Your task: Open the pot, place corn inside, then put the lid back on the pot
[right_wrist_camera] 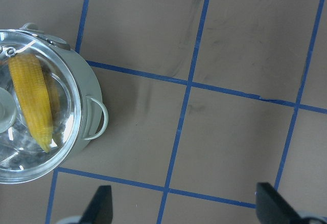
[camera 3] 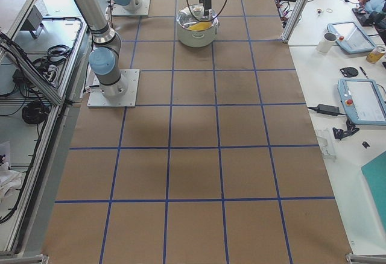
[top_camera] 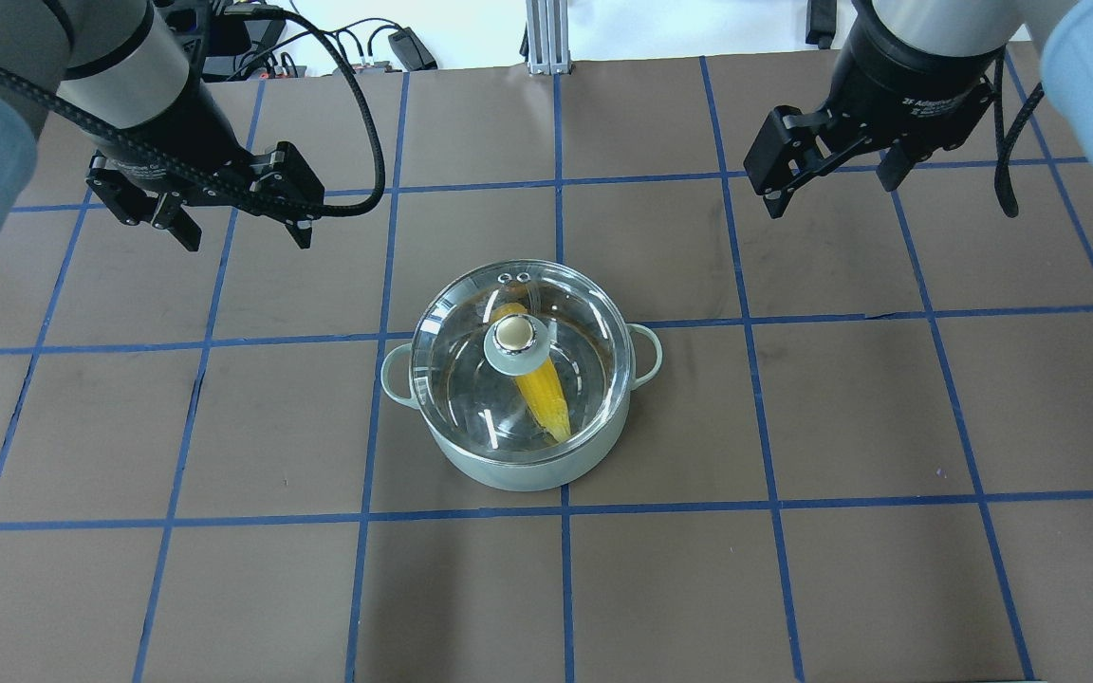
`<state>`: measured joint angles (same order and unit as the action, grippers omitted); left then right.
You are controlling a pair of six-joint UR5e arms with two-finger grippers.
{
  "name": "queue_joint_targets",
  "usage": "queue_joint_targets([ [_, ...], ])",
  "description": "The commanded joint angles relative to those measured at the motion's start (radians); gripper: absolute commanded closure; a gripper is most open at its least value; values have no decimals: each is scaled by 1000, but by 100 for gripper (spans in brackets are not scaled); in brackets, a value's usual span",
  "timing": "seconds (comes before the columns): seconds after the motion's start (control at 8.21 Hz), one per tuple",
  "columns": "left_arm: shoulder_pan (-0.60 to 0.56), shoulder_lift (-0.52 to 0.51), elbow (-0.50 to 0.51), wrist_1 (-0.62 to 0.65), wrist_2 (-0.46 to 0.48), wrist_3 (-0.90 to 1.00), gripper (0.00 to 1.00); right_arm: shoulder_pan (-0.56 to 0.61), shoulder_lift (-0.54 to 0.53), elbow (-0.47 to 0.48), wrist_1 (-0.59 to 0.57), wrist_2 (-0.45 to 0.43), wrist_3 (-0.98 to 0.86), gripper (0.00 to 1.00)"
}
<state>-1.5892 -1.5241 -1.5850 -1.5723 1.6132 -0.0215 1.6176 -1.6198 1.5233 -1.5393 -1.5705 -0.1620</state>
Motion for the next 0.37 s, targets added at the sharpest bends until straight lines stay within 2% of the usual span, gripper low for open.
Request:
queue_joint_targets([
  [0.0, 0, 1, 0, 0, 1, 0, 0, 1, 0, 2, -5, -5, -8, 0],
  [0.24, 0, 1, -1, 0, 2, 0, 0, -1, 0, 3, -8, -6, -10, 0],
])
